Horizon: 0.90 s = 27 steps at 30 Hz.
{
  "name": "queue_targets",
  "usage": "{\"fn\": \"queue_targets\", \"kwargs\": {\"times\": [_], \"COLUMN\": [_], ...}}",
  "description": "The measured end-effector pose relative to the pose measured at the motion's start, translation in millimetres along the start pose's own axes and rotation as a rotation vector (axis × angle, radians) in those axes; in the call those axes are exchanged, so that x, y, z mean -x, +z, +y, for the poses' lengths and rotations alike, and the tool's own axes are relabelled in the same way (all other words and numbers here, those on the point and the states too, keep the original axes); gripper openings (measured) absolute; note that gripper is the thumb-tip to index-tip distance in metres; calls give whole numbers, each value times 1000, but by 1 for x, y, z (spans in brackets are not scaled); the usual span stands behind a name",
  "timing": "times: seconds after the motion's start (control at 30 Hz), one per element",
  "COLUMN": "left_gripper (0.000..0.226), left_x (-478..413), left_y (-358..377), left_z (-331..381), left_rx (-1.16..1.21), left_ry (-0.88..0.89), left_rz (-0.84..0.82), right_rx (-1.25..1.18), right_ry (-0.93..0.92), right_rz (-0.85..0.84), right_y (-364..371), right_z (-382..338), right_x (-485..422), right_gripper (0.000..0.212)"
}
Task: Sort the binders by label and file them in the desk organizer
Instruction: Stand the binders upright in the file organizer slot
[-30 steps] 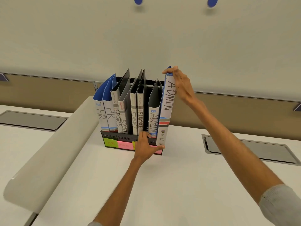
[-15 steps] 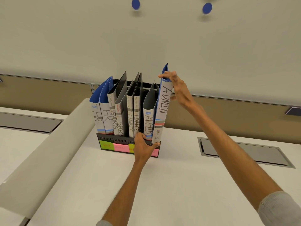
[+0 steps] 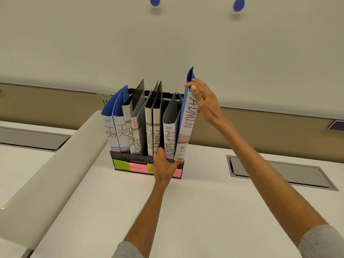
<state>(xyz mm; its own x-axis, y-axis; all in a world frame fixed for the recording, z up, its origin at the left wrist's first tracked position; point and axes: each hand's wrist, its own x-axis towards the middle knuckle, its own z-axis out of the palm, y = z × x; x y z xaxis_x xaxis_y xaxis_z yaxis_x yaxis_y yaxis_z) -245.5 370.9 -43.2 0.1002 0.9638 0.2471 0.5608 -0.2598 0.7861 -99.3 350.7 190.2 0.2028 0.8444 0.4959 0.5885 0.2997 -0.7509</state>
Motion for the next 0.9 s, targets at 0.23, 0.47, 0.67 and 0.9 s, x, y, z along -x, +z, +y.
{"fn": "queue_targets", "kwargs": {"times": [0.23,0.47,0.67,0.9], "left_gripper": [55,49,68,97], "left_x": [3,0,6,11], "left_y": [-3,-4,3,21], "left_z": [-5,-8,-9,8], "left_rx": [122,72,16,4], "left_ry": [30,59,66,-96], "left_rz": [7,16,18,53], "right_rx": [5,-40,-40,-67], "right_ry": [-32,-60,-99,-58], "right_rz": [51,40,28,15], "right_y": [-3,-3,-2,-5], "right_z": [-3,-3,2,7], "right_x": [6,5,4,3], "right_gripper": [23,20,26,25]}}
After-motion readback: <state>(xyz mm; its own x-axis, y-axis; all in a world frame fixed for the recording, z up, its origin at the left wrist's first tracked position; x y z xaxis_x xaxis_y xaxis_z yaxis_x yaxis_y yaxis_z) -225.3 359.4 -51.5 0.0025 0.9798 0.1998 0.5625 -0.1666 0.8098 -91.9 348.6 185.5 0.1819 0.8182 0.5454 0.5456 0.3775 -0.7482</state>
